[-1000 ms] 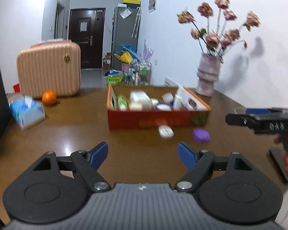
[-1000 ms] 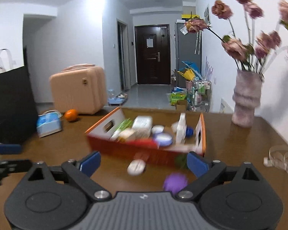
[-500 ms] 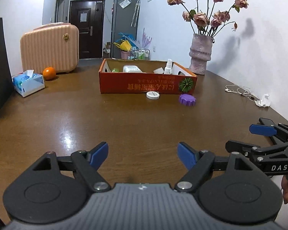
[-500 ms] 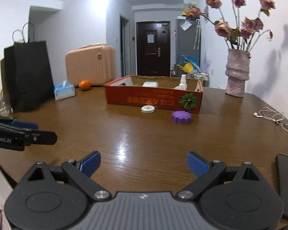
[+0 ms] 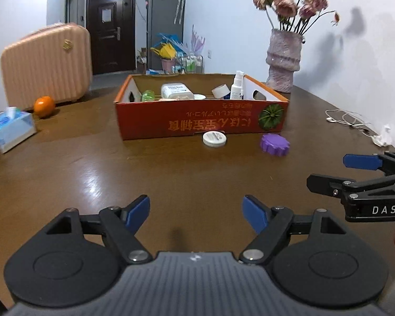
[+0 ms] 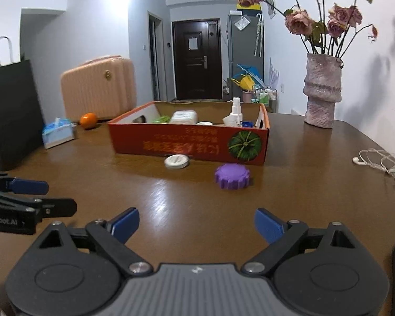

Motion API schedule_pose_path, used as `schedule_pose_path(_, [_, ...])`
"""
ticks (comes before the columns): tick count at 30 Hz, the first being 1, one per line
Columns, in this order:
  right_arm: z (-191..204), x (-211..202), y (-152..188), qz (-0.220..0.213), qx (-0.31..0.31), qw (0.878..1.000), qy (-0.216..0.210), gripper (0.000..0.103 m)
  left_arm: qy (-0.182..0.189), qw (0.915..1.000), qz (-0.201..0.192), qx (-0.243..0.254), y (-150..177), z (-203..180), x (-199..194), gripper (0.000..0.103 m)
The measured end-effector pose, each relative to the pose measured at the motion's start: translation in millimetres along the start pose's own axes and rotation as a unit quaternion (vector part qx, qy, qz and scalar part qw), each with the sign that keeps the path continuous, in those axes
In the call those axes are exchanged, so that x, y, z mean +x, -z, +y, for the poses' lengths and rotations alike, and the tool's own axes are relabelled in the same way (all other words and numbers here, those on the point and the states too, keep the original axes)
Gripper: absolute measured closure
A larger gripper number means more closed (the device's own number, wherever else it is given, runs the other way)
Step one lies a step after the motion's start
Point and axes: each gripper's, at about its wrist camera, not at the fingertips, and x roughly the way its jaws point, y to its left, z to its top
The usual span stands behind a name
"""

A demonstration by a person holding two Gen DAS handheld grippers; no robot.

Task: Organize rigid objects
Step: 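Grasp the white round puck with the left gripper while the right grasps the purple gear cap, then lift the white puck and purple cap and carry them over the box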

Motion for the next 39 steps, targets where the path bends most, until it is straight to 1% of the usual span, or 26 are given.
schedule_pose_path(2, [-6.6,21.1,-12.5,0.007,-0.003,1.0,0.007,0.013,0.011,0.9999,0.008,0.005,-16.0,1.4,25.5,0.03])
schedule_pose_path(4, [-12.3,41.7,-23.6,0.015,-0.005,1.0,0.012,0.017,0.022,0.9996,0.016,0.011,-33.5,1.9,52.7,0.035])
schedule_pose_path(6, [-19.7,66.2,-34.5,0.029,-0.002,0.999,0.019,0.023,0.038,0.9987,0.032,0.011,-50.6,2.5,82.2,0.041])
schedule_pose_path(8, [-27.0,89.3,-42.4,0.041,0.003,0.999,0.021,0.026,0.054,0.9971,0.053,0.009,-64.1,2.1,111.8,0.047])
schedule_pose_path(10, [-31.5,108.6,-47.1,0.055,0.007,0.998,0.018,0.031,0.062,0.9959,0.065,0.015,-71.6,-2.1,134.9,0.049])
schedule_pose_path(11, [-32.4,115.0,-48.0,0.059,0.007,0.998,0.016,0.035,0.063,0.9956,0.068,0.018,-73.7,-4.0,143.3,0.05])
schedule_pose_path(12, [-33.7,121.5,-48.7,0.062,0.007,0.998,0.013,0.037,0.066,0.9952,0.069,0.019,-74.6,-5.8,149.9,0.05])
schedule_pose_path(14, [-35.3,130.6,-48.8,0.067,0.006,0.998,0.012,0.038,0.071,0.9949,0.069,0.019,-76.5,-8.6,161.9,0.051])
schedule_pose_path(15, [-35.1,134.0,-49.0,0.068,0.001,0.998,0.015,0.045,0.068,0.9954,0.063,0.022,-76.5,-10.0,164.4,0.052])
schedule_pose_path(16, [-35.5,137.1,-49.0,0.074,-0.002,0.997,0.016,0.05,0.067,0.9956,0.059,0.026,-76.6,-11.6,166.5,0.052])
schedule_pose_path(17, [-36.4,139.6,-48.9,0.079,-0.004,0.997,0.014,0.053,0.066,0.9958,0.056,0.028,-76.6,-12.4,167.9,0.057])
schedule_pose_path(18, [-37.3,141.1,-48.8,0.08,-0.006,0.997,0.011,0.053,0.062,0.9962,0.053,0.03,-76.9,-12.9,168.9,0.063])
schedule_pose_path(24, [-37.8,143.7,-47.5,0.069,-0.009,0.998,0.008,0.053,0.061,0.996,0.056,0.034,-77.7,-13.3,165.2,0.064])
schedule_pose_path(27, [-38.7,138.1,-48.4,0.067,-0.004,0.998,0.007,0.053,0.065,0.9959,0.058,0.022,-75.7,-11.8,153.1,0.064])
schedule_pose_path(30, [-37.1,120.8,-49.9,0.057,-0.001,0.998,0.007,0.053,0.061,0.9969,0.048,0.011,-69.6,-10.3,125.7,0.064])
schedule_pose_path(32, [-33.2,104.6,-49.1,0.051,-0.004,0.999,0.004,0.053,0.066,0.9967,0.047,-0.002,-64.4,-7.8,105.9,0.064])
schedule_pose_path(35, [-24.1,78.6,-44.9,0.043,-0.008,0.999,-0.003,0.053,0.071,0.9958,0.05,-0.03,-51.6,-2.5,73.7,0.064])
schedule_pose_path(39, [-10.0,43.7,-35.5,0.032,-0.008,0.999,-0.015,0.053,0.069,0.9952,0.042,-0.055,-33.1,1.1,31.0,0.064])
